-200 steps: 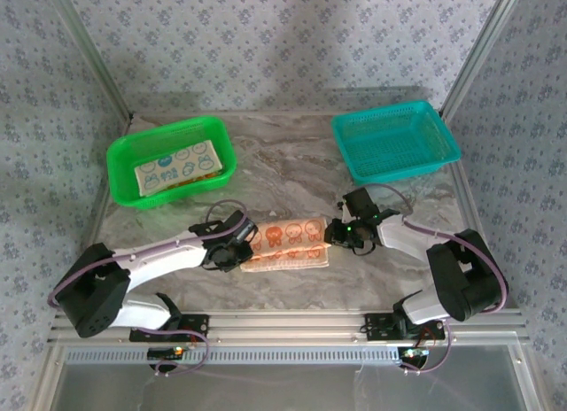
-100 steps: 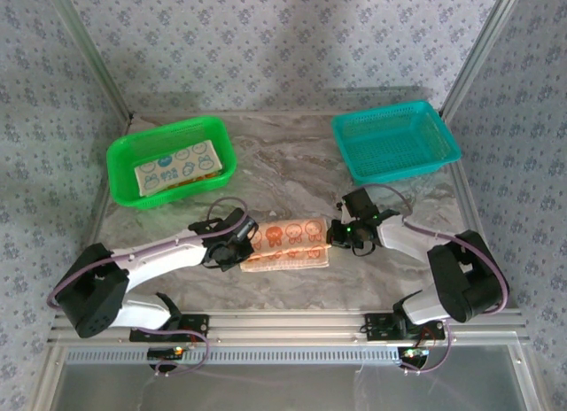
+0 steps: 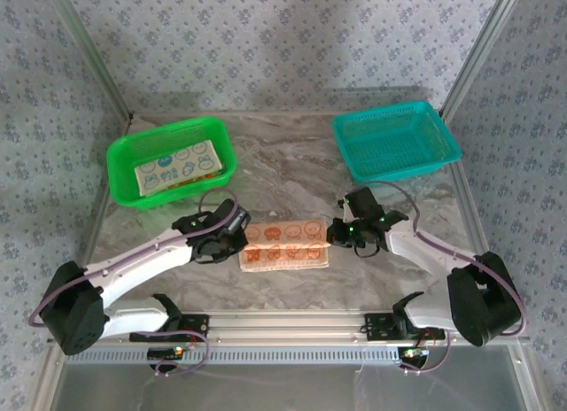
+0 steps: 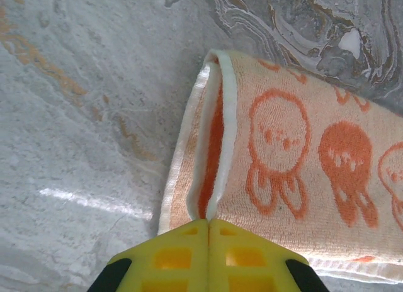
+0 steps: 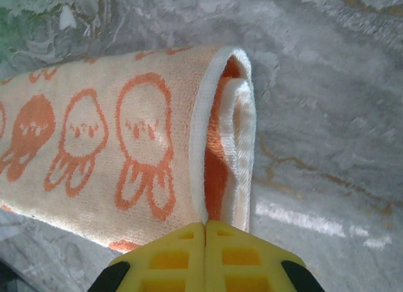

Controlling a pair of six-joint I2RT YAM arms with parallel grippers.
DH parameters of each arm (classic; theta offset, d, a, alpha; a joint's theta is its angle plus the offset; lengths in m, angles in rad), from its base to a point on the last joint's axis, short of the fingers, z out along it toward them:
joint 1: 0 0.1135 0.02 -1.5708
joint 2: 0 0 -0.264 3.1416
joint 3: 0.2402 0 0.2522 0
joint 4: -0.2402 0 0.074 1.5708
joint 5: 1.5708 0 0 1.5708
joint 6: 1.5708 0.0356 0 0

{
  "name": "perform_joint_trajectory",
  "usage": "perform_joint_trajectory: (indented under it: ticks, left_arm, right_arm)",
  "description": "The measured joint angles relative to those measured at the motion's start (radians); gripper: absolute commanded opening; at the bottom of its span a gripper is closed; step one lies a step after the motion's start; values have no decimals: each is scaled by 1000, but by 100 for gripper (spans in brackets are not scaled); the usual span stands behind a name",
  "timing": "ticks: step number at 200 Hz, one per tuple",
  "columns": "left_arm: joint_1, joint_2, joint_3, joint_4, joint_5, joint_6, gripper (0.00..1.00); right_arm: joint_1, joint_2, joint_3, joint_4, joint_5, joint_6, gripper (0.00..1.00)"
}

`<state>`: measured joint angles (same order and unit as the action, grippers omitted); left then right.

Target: Fold and stack the towels

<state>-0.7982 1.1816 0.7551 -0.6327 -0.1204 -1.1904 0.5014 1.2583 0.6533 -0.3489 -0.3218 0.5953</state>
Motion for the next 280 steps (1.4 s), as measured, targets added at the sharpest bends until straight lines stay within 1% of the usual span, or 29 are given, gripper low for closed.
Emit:
perform_joint_trajectory:
  ticks: [46, 89, 123, 152, 195, 206, 214, 221, 235, 242, 248, 255, 280]
  left_arm:
    - [0, -50, 8, -50, 1, 5, 0]
    - [-5, -62, 1, -48, 12, 3, 0]
    - [-49, -61, -50, -33, 28, -13, 0]
    - [-86, -33, -96, 5, 33, -37, 0]
    - [-105, 0, -151, 55, 46, -59, 0]
    - [-105, 9, -162, 67, 49, -61, 0]
    - [-106, 16, -168, 77, 53, -61, 0]
    - [-106, 24, -172, 84, 55, -61, 0]
    - [-106, 36, -172, 89, 61, -60, 15]
    - [-105, 39, -172, 87, 61, -61, 26]
    - [-106, 40, -172, 80, 60, -55, 36]
    - [-105, 40, -168, 66, 59, -53, 46]
    - [-97, 34, -141, 24, 58, -10, 57]
  right_arm:
    - [42, -81, 0, -48, 13, 39, 0]
    - [70, -106, -20, -54, 26, 72, 0]
    - [82, -103, -78, -44, 31, 83, 0]
    - [88, -66, -114, -12, 38, 82, 0]
    - [108, -27, -158, 31, 42, 82, 0]
    - [110, -19, -160, 41, 46, 82, 3]
    - [110, -12, -160, 47, 47, 81, 8]
    - [110, -6, -160, 51, 49, 77, 9]
    - [110, 2, -159, 55, 49, 73, 12]
    - [113, 2, -157, 53, 51, 69, 15]
    - [114, 2, -156, 50, 56, 66, 20]
    - [116, 0, -153, 40, 64, 60, 21]
    - [119, -24, -135, -1, 85, 46, 28]
